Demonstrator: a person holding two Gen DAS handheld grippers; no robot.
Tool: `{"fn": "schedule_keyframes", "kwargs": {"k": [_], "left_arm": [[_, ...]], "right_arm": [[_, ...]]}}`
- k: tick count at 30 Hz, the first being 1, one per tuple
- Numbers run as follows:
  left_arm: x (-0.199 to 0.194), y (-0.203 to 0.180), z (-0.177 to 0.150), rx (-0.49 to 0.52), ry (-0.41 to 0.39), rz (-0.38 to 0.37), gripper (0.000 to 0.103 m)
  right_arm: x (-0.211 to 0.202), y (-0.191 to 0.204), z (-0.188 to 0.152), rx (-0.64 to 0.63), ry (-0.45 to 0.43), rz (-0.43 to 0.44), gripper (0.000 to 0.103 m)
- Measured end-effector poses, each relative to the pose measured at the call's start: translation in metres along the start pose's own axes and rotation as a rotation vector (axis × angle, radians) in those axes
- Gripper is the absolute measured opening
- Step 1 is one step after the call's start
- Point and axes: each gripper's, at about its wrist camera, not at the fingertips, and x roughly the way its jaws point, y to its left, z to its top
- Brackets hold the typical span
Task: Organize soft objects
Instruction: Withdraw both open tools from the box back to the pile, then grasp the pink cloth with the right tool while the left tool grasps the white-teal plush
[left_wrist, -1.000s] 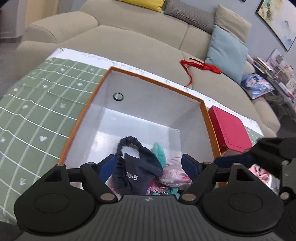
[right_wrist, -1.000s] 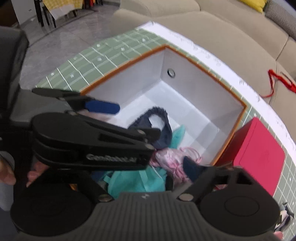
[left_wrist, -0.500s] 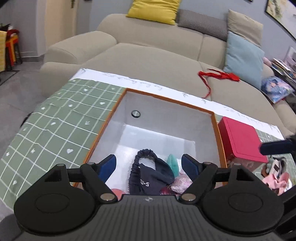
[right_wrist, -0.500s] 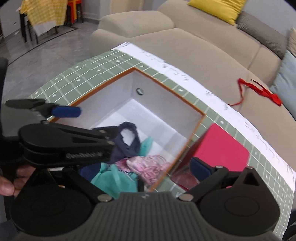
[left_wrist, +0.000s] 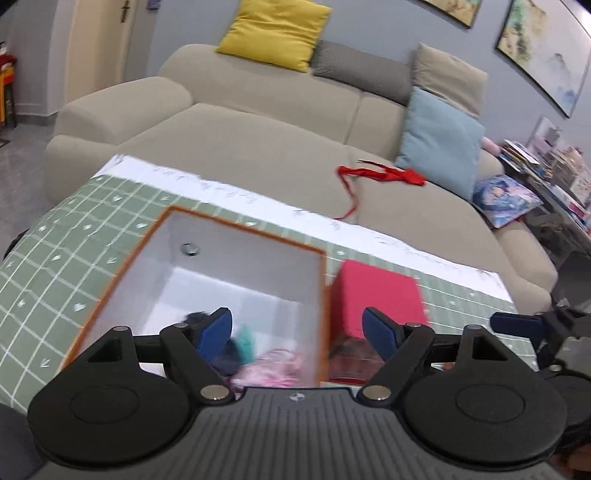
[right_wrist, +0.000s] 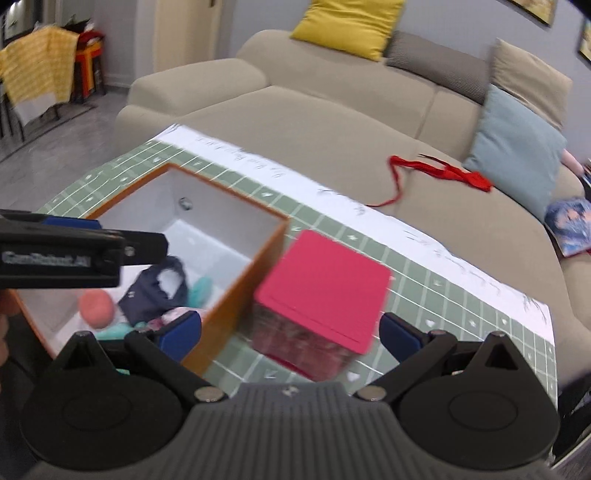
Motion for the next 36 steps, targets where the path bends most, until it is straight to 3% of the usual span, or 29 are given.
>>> {"fn": "schedule_keyframes", "kwargs": {"k": [6,13,17,21,24,26,30,33,36], "left_arm": [[0.004,-0.047,0.000,0.049,0.023,-0.075,0.094],[0.012,-0.102,-0.006,0.150,0.049,-0.093,0.094],[0.021,-0.133,-0.017,0.247,0.059,-0.101,0.094],[0.028,-0.153,-0.030,0.294,0.101,-0.129,0.094],[0.036,-0.166,-0.040,0.356,0.135,-0.108,0.094],[0.040,-0.172,-0.046,0.391,0.143,-0.105,0.094],[0.045,-0.180,-0.055,0.409,0.142,-0.158,0.094],[0.050,-0.184,-0.058,0.431,0.143,-0.178,0.094],[0.055,-0.187,-0.063,0.440,0.151,-0.189,0.094]], "right_arm": [[-0.006,-0.055,-0.020,0.109,-0.031,-0.080,0.100],[0.006,-0.121,-0.056,0.299,-0.037,-0.174,0.100],[0.016,-0.156,-0.081,0.455,-0.046,-0.174,0.100],[0.037,-0.176,-0.103,0.458,-0.039,-0.156,0.100],[0.065,-0.188,-0.120,0.448,0.046,-0.150,0.091],[0.081,-0.198,-0.135,0.462,0.087,-0.128,0.090],[0.099,-0.215,-0.162,0.471,0.163,-0.125,0.085],[0.105,-0.221,-0.169,0.467,0.171,-0.125,0.079],[0.110,-0.225,-0.174,0.459,0.204,-0.114,0.062]]}}
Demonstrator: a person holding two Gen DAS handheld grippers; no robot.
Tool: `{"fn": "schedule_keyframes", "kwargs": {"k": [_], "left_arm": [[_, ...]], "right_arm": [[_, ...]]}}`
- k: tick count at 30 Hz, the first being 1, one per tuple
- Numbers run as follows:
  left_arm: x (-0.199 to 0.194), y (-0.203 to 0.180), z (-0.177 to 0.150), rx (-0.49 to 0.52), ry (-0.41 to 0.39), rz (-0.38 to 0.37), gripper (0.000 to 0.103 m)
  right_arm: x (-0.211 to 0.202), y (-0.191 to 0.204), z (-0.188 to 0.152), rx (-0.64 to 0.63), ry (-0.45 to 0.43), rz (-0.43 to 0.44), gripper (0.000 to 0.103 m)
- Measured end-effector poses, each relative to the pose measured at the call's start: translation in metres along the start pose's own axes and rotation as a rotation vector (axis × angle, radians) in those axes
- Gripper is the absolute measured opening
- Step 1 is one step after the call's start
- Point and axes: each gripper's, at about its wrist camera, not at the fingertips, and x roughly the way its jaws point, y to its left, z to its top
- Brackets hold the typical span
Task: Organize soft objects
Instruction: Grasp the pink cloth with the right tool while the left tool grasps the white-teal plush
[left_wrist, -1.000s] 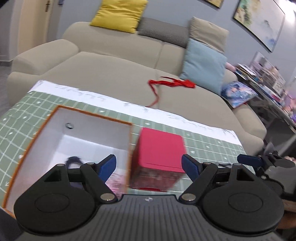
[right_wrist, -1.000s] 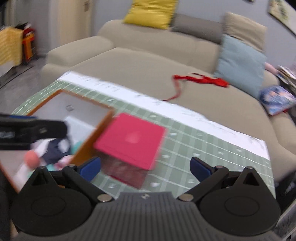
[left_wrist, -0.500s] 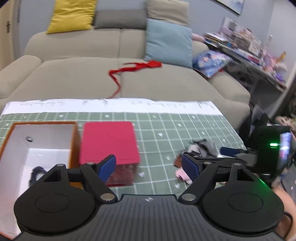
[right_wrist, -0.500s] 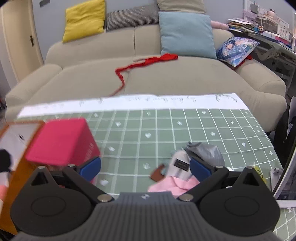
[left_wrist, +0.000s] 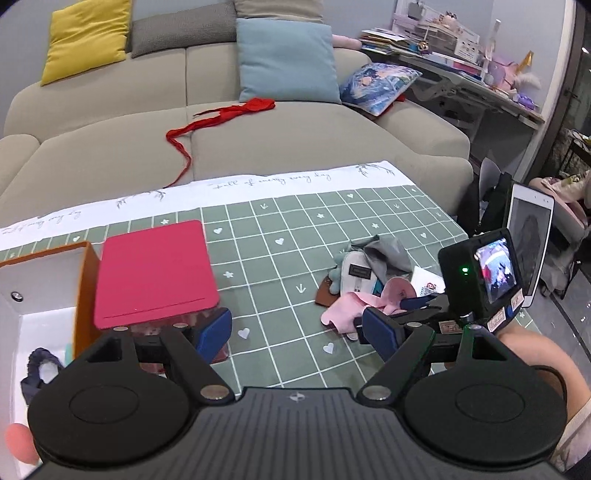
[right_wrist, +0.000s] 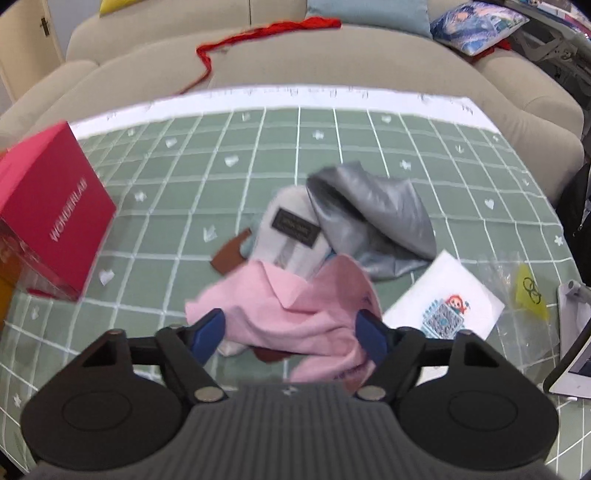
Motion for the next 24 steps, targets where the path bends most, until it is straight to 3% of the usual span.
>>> {"fn": "schedule_keyframes", "kwargs": {"k": [2,8,11,20,24], "left_arm": [[0.005,-0.001,-0.001,-0.007,0.010,-0.020,0.094],[0.024,-0.010,-0.002,0.007,0.026,-0.061,0.094],[0.034,-0.018,-0.004,0.049,0.025,-0.098,0.094],[0.074,-0.049,0.001,0.218,0.074,-0.188,0.094],[0.102,-0.054,0.005,0.278,0.105,-0.197,0.094]], "right_arm": [[0.002,-0.002,-0.001,-0.012,0.022,-0.011,0.044],[0.001,-0.006,-0.003,-0.026,0.059,0.008,0.007],[-0.004,-0.017,-0.004,0.023,0.079,0.057,0.000],[-0.027,-0.038,-0.006,0.010,0.097,0.131,0.000],[-0.035,-0.045,-0.013,-0.008,0.089,0.122,0.000]]}}
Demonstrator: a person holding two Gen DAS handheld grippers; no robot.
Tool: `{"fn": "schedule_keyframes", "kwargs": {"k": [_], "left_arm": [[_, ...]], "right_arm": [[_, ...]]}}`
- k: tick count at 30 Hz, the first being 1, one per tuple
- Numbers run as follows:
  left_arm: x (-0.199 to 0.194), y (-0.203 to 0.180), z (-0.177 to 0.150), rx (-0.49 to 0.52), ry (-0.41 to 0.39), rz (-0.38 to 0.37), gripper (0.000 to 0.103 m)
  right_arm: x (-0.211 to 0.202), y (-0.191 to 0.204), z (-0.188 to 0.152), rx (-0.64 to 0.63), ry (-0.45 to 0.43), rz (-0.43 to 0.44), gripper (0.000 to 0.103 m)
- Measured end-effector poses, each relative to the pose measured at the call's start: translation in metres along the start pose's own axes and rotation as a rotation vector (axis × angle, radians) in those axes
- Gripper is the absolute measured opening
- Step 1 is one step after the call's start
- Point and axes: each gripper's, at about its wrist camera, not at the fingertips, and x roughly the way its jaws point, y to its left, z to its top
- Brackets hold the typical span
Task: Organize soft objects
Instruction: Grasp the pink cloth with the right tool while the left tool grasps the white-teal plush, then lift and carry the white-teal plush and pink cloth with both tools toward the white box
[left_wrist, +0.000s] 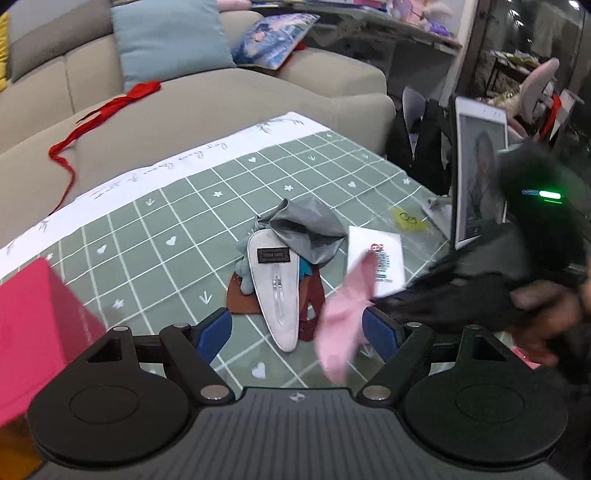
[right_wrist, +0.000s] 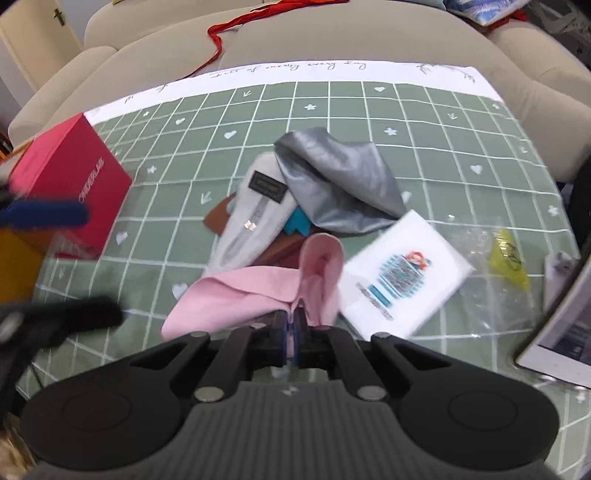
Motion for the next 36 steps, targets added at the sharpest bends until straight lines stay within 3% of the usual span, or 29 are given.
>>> {"fn": "schedule_keyframes", "kwargs": {"k": [5,9,18,23,27,28,30,32,36], "left_arm": [[0.044,0.003,0.005,-0.013,0.073,0.004,0.094],[0.078,0.007,0.006,-0.041,0.105,-0.045,0.094],[0.117,0.023,0.023,-0.107,0.096,0.041,0.094],[0.128,0.022,0.023,-0.123,0.088,0.104,0.088],[0.128,0.023,0.021,-0.145,0.053,0.132,0.076],[0.128,0.023,0.021,-0.151,0.049,0.146,0.067],[0.127,0.025,0.021,-0.159,0.052,0.167,0.061],[0.124,0.031,0.022,-0.202,0.058,0.167,0.049],[0.115,0.053,0.019,-0.355,0.097,0.149,0.047]], "right_arm": [[-0.009,-0.009,-0.008,-0.017,-0.006,0.028,0.000],[-0.010,-0.019,-0.009,0.022,-0.014,0.030,0.000],[-0.013,-0.027,-0.011,0.065,-0.011,0.053,0.000],[-0.012,-0.028,-0.010,0.071,-0.013,0.070,0.000],[-0.011,-0.028,-0.012,0.072,-0.009,0.073,0.000],[-0.010,-0.028,-0.012,0.072,-0.009,0.073,0.000],[-0.010,-0.028,-0.012,0.072,-0.009,0.073,0.000],[-0.009,-0.028,-0.011,0.071,-0.009,0.073,0.000],[-0.010,-0.026,-0.011,0.071,-0.013,0.077,0.000]]}}
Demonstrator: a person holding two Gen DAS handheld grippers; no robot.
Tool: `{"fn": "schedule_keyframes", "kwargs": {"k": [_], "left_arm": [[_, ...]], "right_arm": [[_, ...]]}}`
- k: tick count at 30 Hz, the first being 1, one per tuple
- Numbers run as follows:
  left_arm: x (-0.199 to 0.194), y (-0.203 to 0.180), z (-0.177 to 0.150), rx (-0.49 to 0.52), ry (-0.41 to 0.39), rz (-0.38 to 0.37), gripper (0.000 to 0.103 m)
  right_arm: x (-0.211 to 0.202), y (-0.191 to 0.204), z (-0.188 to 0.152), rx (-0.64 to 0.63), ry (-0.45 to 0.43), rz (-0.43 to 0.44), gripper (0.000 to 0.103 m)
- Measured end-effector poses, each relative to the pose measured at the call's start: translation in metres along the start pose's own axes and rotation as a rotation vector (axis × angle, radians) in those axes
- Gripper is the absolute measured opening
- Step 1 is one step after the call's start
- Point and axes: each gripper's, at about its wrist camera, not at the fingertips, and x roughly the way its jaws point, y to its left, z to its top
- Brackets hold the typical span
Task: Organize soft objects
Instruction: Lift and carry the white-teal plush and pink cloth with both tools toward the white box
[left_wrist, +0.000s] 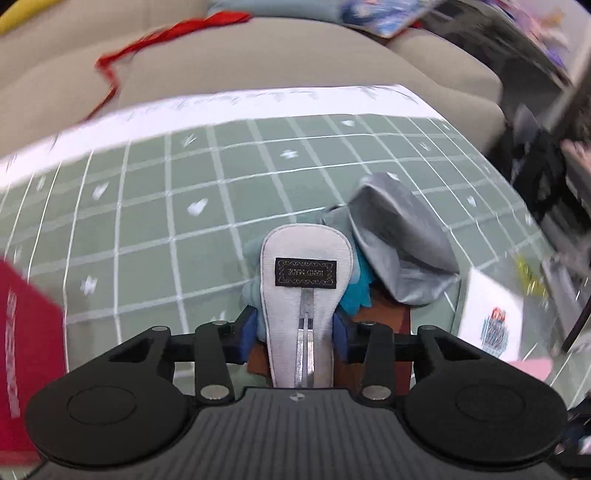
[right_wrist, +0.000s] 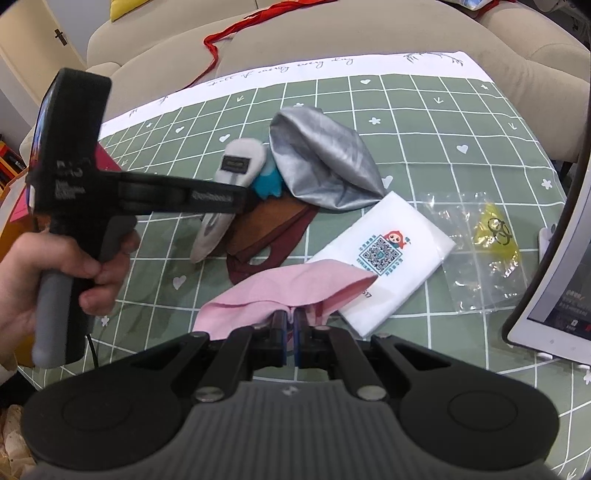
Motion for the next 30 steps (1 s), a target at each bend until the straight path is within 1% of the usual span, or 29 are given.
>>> {"fn": "schedule_keyframes", "kwargs": {"k": [3,6,12,15,16,18,22,23,26,30], "left_arm": [[-0.007,0.016,-0.001,-0.099,0.034,-0.011,0.046],[-0.014,0.023,-0.006,-0.138,0.043,-0.014,0.046],[-0.032,0.029,-0.015,-0.143,0.017,0.019,0.046],[-0.038,0.026,-0.014,-0.131,0.036,0.046,0.046],[-0.040,0.026,-0.014,-0.136,0.046,0.039,0.046],[-0.045,0.029,-0.014,-0.146,0.067,0.002,0.046],[-0.058,0.031,-0.014,-0.160,0.067,-0.022,0.046],[-0.060,0.031,-0.014,-0.161,0.070,-0.027,0.045],[-0.069,0.031,-0.013,-0.157,0.096,-0.028,0.045],[-0.085,0.030,-0.015,-0.123,0.090,-0.001,0.045]], "right_arm": [[0.000,0.003,0.002,-0.009,-0.003,0.005,0.000],[0.001,0.012,0.003,-0.033,-0.005,0.005,0.000],[0.008,0.035,0.009,-0.115,0.018,0.005,0.000],[0.011,0.042,0.011,-0.137,0.026,-0.007,0.000],[0.011,0.044,0.012,-0.143,0.028,-0.013,0.000],[0.011,0.046,0.011,-0.156,0.029,-0.032,0.000],[0.013,0.043,0.012,-0.153,0.029,-0.054,0.000],[0.012,0.043,0.012,-0.151,0.027,-0.056,0.000],[0.007,0.044,0.015,-0.127,0.002,-0.054,0.000],[-0.001,0.051,0.021,-0.122,-0.035,-0.076,0.000]]}}
